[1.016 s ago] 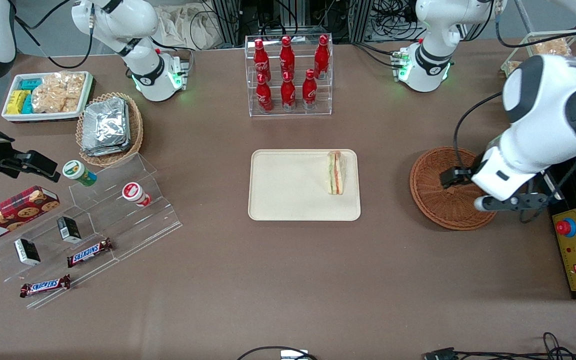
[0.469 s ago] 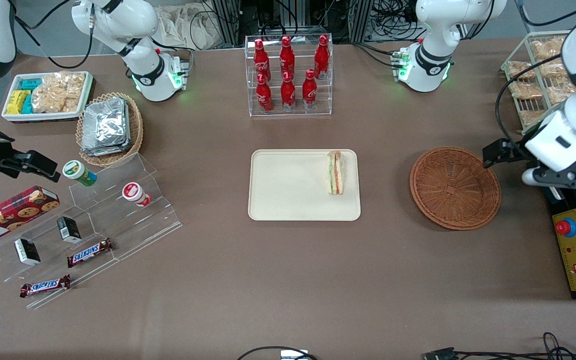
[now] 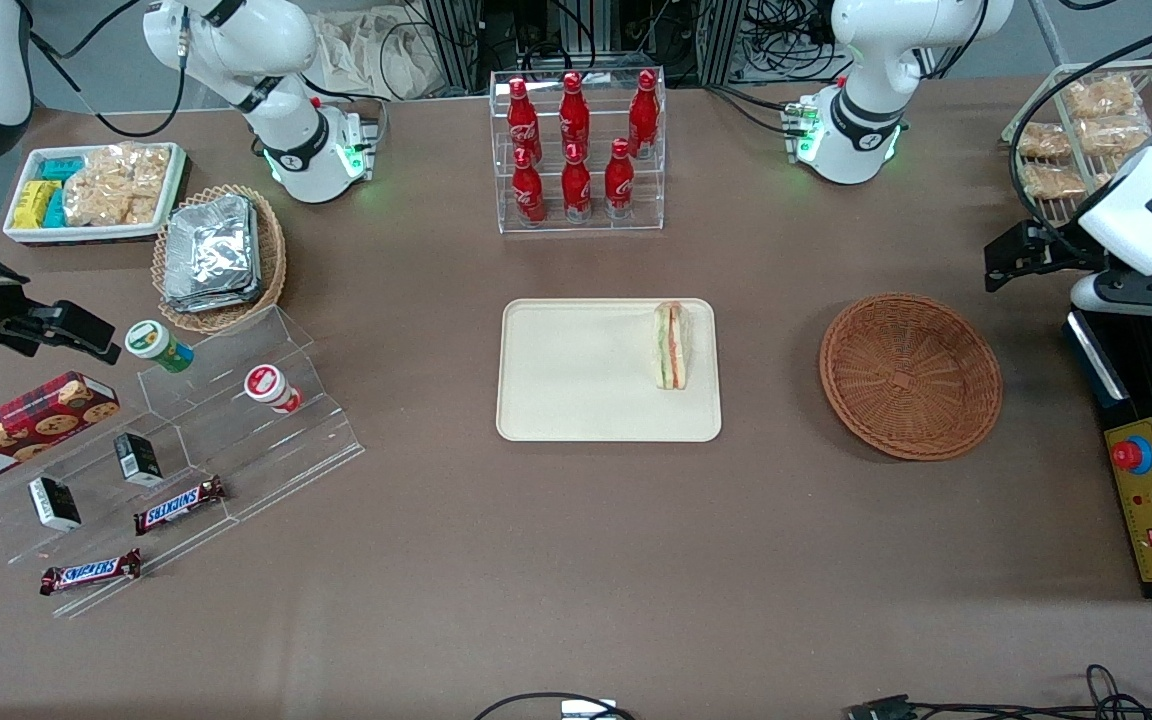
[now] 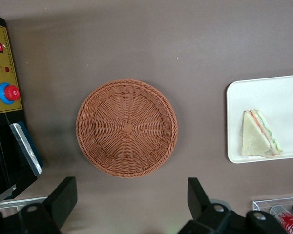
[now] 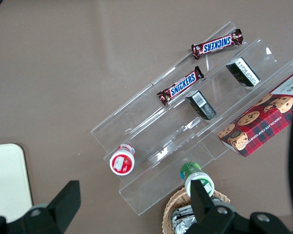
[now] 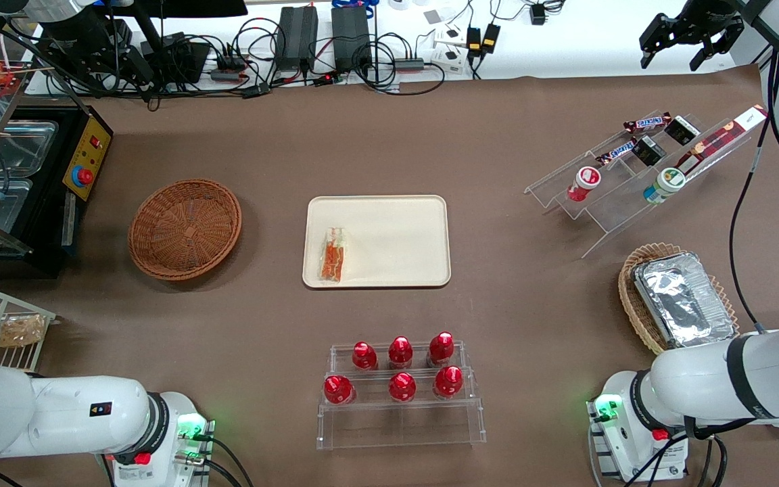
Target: Place sandwich from basket to tray
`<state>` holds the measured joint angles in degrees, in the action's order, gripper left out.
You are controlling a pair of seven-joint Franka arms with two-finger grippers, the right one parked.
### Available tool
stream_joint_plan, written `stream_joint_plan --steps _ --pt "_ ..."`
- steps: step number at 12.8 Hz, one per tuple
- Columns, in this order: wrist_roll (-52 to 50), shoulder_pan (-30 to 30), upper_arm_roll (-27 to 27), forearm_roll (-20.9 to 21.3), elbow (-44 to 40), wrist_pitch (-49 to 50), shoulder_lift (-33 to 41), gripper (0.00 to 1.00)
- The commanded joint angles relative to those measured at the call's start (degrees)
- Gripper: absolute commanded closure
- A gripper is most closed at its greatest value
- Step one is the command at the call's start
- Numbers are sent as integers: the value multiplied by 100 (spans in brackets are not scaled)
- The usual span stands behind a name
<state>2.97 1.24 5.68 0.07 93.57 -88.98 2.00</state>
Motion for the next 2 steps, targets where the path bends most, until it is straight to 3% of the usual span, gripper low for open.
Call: stream_joint_plan --steps 1,2 --pt "134 -1 4 37 4 118 64 0" --pt "134 8 12 29 -14 170 55 0"
